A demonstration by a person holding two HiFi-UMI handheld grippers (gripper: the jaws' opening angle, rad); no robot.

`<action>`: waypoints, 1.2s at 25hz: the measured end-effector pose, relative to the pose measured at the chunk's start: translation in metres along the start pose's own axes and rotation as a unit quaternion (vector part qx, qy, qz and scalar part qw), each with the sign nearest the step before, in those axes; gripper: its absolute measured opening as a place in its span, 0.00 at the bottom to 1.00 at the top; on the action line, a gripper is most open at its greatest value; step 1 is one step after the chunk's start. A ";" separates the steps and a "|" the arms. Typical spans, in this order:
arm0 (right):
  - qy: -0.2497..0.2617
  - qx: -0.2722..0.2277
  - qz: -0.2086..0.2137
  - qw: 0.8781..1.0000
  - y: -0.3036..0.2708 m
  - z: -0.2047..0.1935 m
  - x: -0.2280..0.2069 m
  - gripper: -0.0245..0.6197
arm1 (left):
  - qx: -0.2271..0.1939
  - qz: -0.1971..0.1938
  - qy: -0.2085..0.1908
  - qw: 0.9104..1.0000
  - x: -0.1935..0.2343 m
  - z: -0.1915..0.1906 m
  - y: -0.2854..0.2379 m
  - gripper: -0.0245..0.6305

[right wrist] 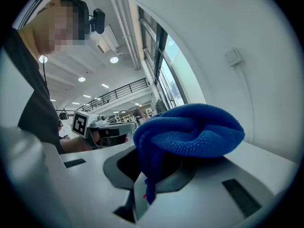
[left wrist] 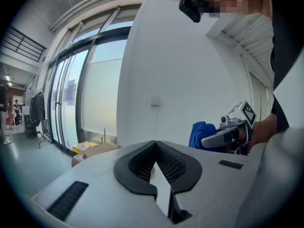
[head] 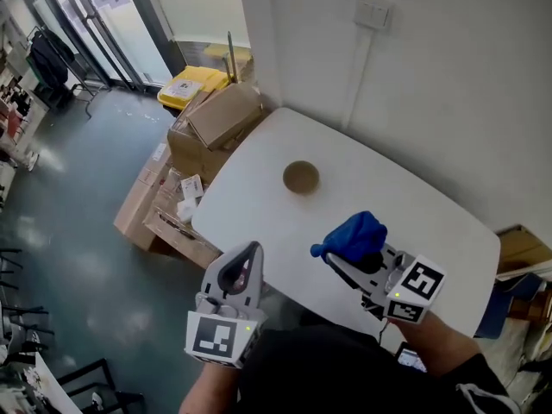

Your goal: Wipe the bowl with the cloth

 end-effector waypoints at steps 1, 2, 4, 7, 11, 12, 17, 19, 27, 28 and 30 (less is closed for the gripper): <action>-0.004 0.001 -0.001 1.000 0.000 -0.001 -0.010 0.10 | 0.007 -0.003 -0.004 1.000 0.000 0.001 -0.012 0.05; -0.008 0.001 -0.003 1.000 -0.001 -0.002 -0.019 0.10 | 0.014 -0.008 -0.007 1.000 0.000 0.000 -0.023 0.05; -0.018 -0.003 -0.010 1.000 -0.003 -0.006 -0.035 0.10 | 0.025 -0.019 -0.011 0.999 0.000 -0.004 -0.044 0.05; -0.027 -0.008 -0.026 0.999 -0.009 -0.014 -0.054 0.10 | 0.034 -0.040 -0.011 0.999 0.001 -0.014 -0.071 0.05; -0.042 -0.009 -0.053 0.998 -0.020 -0.024 -0.068 0.10 | 0.051 -0.072 -0.016 0.996 0.011 -0.032 -0.093 0.05; -0.045 -0.009 -0.058 0.997 -0.024 -0.026 -0.072 0.10 | 0.054 -0.077 -0.014 0.995 0.016 -0.036 -0.099 0.05; -0.054 0.001 -0.071 0.996 -0.044 -0.029 -0.094 0.10 | 0.066 -0.085 -0.005 0.994 0.036 -0.049 -0.134 0.05; -0.056 0.004 -0.075 0.996 -0.051 -0.030 -0.106 0.10 | 0.067 -0.087 -0.003 0.994 0.041 -0.053 -0.149 0.05; -0.063 0.010 -0.081 0.995 -0.070 -0.042 -0.148 0.10 | 0.092 -0.087 0.012 0.992 0.046 -0.084 -0.196 0.05; -0.065 0.010 -0.084 0.994 -0.071 -0.045 -0.154 0.10 | 0.094 -0.085 0.015 0.992 0.046 -0.088 -0.202 0.05; -0.071 0.010 -0.088 0.994 -0.072 -0.050 -0.165 0.10 | 0.098 -0.081 0.022 0.992 0.046 -0.097 -0.213 0.05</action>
Point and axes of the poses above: the fingertips, and each gripper's own axes: y backward along the fingers, x to its left, z out of its top, the point moved 9 cm from there along y, backward along the fingers, and after that the axes turned 11 degrees about z, right-handed, at the moved point
